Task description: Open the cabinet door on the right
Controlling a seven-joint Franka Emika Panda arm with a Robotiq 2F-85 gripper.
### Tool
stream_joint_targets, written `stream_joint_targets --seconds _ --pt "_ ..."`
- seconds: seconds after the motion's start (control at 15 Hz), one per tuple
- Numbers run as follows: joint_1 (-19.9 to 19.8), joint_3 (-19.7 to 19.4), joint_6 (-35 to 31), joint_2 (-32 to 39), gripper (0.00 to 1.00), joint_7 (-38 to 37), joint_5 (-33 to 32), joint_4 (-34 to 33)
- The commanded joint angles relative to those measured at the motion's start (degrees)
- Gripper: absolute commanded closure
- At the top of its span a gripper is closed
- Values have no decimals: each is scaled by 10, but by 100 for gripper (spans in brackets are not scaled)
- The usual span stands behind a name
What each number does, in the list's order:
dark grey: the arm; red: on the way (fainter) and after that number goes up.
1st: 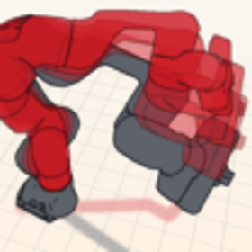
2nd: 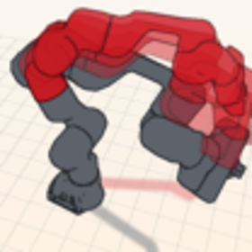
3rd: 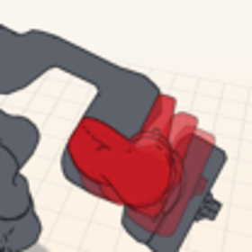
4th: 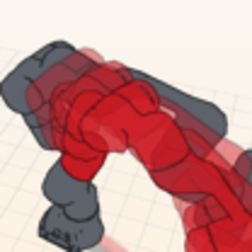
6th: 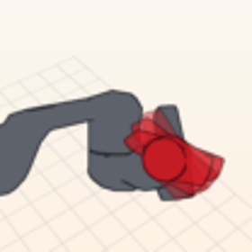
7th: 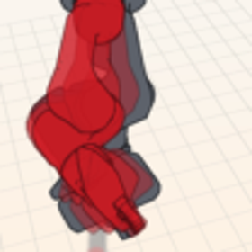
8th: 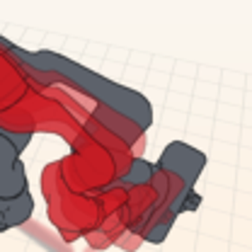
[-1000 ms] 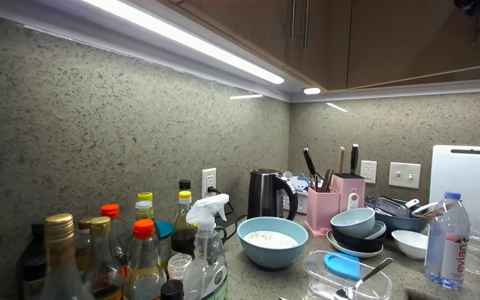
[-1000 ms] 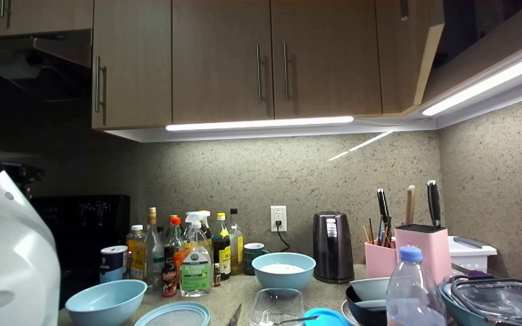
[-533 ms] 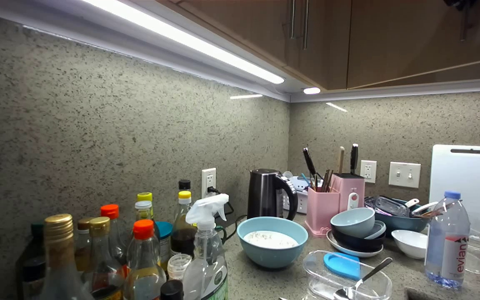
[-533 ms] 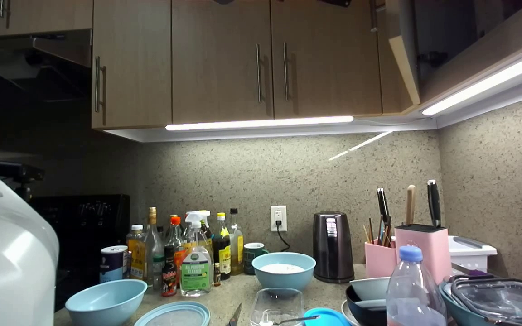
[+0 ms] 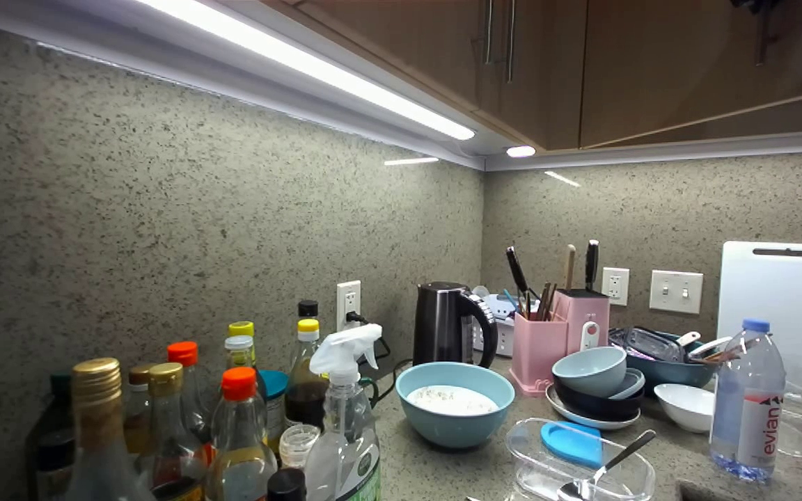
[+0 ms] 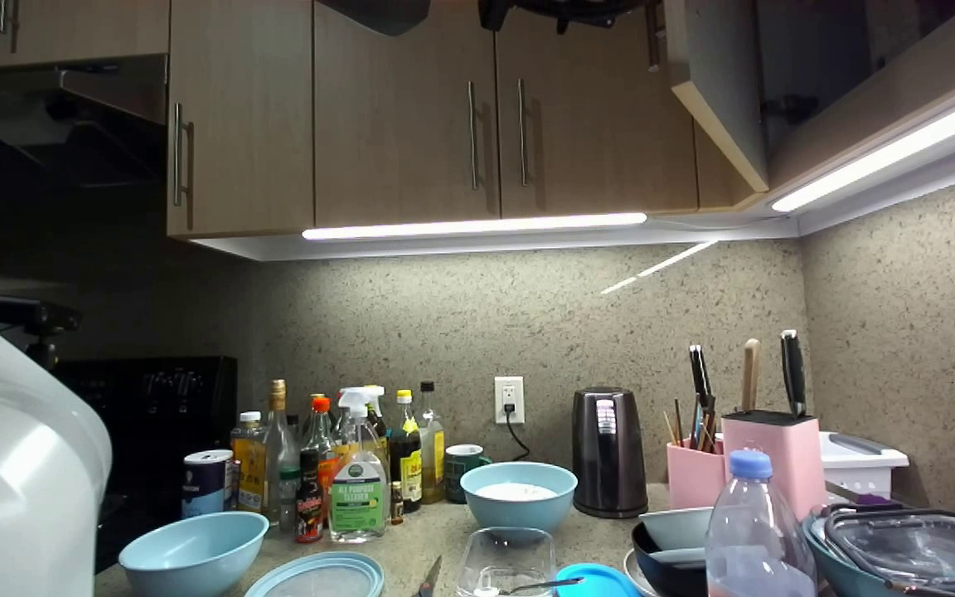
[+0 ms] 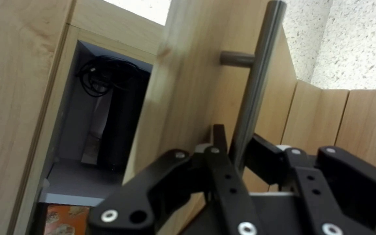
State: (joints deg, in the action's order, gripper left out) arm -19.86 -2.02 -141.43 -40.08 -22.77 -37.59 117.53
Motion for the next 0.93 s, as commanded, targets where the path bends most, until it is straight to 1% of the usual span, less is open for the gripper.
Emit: stream_joint_targets --seconds 0.0,0.2,0.33,0.4,0.6,0.67,0.73,0.8,0.87 --pt "13 31 -5 -90 96 45 -8 90" --pt "15 32 -24 -106 96 37 -4 111" --pt "14 25 -41 -84 96 40 -1 93" --pt "-19 16 -49 -17 85 -15 11 29" --pt "-20 16 -50 -17 85 -14 11 30" --pt "-20 16 -50 -17 96 -14 11 30" --pt "-18 22 -66 -28 96 -13 1 46" --pt "-10 37 -75 -50 96 5 -13 73" --pt "-7 49 -69 -71 96 1 -13 89"
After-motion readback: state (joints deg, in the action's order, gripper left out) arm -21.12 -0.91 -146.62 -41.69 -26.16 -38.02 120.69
